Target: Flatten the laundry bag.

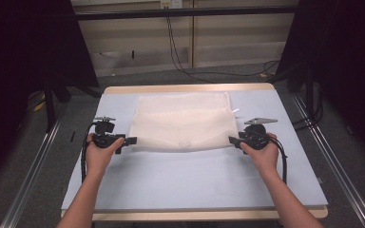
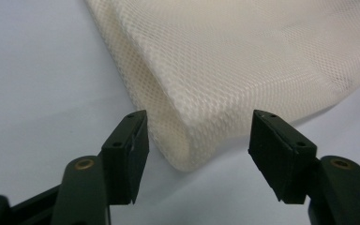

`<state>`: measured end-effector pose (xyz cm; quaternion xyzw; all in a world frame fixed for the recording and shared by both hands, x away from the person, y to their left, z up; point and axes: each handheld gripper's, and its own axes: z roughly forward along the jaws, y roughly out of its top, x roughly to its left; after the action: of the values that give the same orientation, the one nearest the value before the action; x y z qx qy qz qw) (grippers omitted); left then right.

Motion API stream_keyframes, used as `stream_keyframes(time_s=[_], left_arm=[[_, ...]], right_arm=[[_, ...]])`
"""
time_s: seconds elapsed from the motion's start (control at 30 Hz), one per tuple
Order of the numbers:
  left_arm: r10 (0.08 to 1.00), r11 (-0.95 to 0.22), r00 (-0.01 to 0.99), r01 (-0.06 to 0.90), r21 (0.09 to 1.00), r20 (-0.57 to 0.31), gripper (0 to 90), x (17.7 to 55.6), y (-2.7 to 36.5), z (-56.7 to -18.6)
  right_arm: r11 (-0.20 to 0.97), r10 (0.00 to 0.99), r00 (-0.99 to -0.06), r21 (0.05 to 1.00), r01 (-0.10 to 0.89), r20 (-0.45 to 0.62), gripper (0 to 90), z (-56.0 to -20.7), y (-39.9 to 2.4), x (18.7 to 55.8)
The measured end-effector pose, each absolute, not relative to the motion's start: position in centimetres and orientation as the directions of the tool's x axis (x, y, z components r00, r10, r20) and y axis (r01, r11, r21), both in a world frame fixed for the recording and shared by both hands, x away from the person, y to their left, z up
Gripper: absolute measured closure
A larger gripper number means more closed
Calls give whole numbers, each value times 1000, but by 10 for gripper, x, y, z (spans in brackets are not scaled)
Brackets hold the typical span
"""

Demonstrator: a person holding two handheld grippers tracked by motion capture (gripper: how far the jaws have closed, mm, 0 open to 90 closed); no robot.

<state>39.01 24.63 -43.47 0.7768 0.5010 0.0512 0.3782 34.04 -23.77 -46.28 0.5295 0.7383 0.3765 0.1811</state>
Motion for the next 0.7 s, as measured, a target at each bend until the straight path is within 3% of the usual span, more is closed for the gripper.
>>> stream_keyframes(time_s=[0.07,0.27,0.4,0.6,0.7], left_arm=[[821,-194,481,741,643,-307,332,395,245,-434],[838,-168,453,744,646,-304,297,411,238,-431],[845,-167,444,749,641,-299,291,424,236,-433],[844,-152,429,767,623,-323,312,439,233,-439],[851,-161,428,765,624,-305,372,445,231,-442]], right_arm=[[117,928,-342,753,648,150,432,-461,-239,344],[12,916,-313,762,647,252,443,-457,-239,360],[-12,927,-278,761,649,252,435,-454,-237,374],[-45,927,-254,754,656,277,444,-455,-236,395],[-57,932,-234,746,663,278,482,-456,-236,403]])
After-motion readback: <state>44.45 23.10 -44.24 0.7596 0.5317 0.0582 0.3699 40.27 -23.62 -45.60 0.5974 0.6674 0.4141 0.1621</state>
